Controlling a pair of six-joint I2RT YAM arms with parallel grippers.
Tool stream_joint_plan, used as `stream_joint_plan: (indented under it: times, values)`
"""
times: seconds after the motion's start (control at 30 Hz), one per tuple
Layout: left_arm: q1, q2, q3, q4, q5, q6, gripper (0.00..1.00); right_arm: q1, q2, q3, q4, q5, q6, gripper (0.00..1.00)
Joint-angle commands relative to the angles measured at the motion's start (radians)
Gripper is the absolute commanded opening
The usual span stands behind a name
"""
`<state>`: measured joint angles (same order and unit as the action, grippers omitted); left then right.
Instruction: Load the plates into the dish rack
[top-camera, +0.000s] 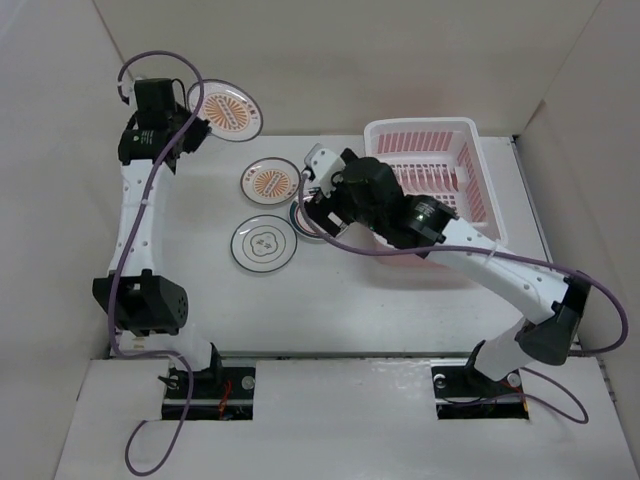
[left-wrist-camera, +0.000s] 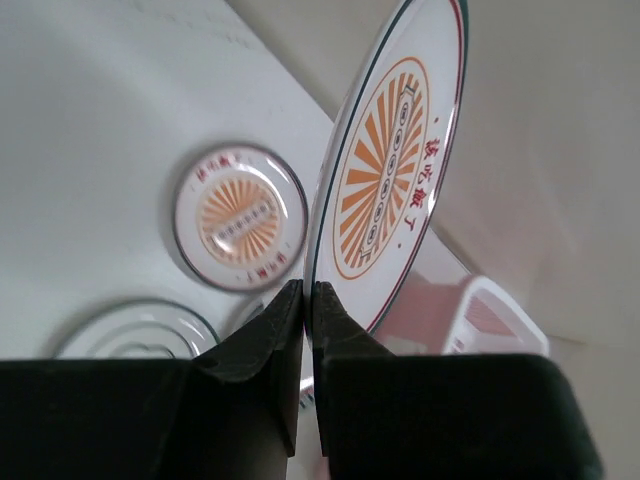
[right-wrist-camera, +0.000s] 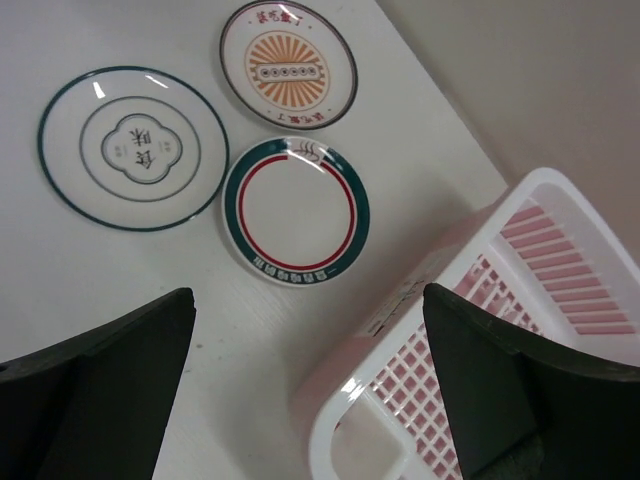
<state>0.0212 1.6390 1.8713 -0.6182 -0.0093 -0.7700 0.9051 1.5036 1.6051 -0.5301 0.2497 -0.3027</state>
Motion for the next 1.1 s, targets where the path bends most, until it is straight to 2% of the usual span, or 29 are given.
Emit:
stream_joint_plan:
  times: [0.0,0.07,0.13,0.2,0.33,0.63,1.07]
  values:
    - [-0.032,-0.034,-0.021,-0.152,0.202,-0.182,0.0,0.041,0.021,0.004,0.146,0.229,-0.121,1.0]
    - [-0.065,-0.083,-0.152,-0.1,0.279,-0.242,0.0,0.086,0.021,-0.011,0.226,0.24,-0.15,1.0]
    - [-0.095,-0.116,-0.22,-0.056,0.342,-0.314,0.0,0.112,0.033,-0.034,0.275,0.253,-0.206,0.97]
    - [-0.124,-0.154,-0.28,-0.055,0.359,-0.35,0.0,0.133,0.046,-0.034,0.294,0.276,-0.254,0.96]
    - [-0.135,-0.18,-0.331,-0.032,0.429,-0.382,0.0,0.133,0.056,-0.047,0.28,0.195,-0.323,0.96]
    - [-0.135,-0.209,-0.34,-0.012,0.466,-0.413,0.0,0.133,0.093,0.016,0.13,0.002,-0.345,0.93]
    - [-0.144,-0.229,-0.316,-0.034,0.47,-0.422,0.0,0.124,0.167,0.045,0.274,0.114,-0.392,0.93]
